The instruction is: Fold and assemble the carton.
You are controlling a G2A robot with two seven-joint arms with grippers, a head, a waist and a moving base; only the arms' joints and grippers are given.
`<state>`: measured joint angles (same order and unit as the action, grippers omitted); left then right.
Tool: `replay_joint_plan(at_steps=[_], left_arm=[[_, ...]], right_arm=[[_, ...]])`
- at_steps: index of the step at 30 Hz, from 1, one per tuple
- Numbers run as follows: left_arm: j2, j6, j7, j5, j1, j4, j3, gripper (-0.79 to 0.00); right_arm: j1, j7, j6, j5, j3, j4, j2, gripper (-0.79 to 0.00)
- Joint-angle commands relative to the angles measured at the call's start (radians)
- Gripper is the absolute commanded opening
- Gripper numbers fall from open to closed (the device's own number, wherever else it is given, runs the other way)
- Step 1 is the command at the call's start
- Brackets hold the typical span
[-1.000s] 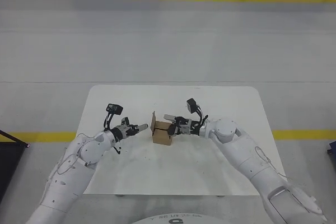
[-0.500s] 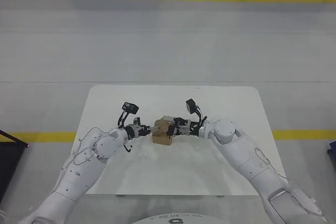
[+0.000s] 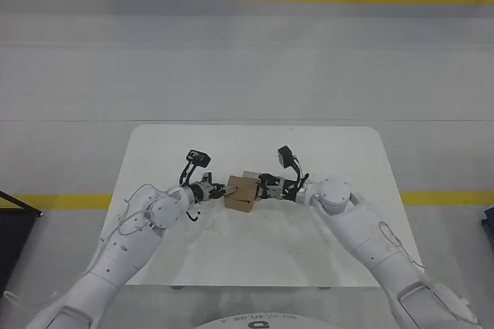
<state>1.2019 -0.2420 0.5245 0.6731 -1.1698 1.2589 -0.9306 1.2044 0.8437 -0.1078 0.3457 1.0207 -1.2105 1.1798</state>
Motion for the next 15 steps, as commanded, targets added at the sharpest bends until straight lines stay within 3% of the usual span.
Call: replay_joint_plan(at_steps=[1,7,15], left_arm=[[0.001,-0.001,0.000,0.003,0.002,-0.002,0.001,-0.151],[0.002,-0.005,-0.003,0.011,0.000,0.009,0.001,-0.099],[0.000,-0.011,-0.007,0.017,-0.013,0.027,-0.011,-0.062]], right_arm=[[0.028,0.010,-0.019,0.005,0.029,-0.022,-0.009,-0.083],[0.123,-0.001,-0.052,0.003,0.118,-0.101,-0.036,-0.086],[0.108,-0.055,0.061,-0.050,0.099,-0.081,-0.034,-0.111]])
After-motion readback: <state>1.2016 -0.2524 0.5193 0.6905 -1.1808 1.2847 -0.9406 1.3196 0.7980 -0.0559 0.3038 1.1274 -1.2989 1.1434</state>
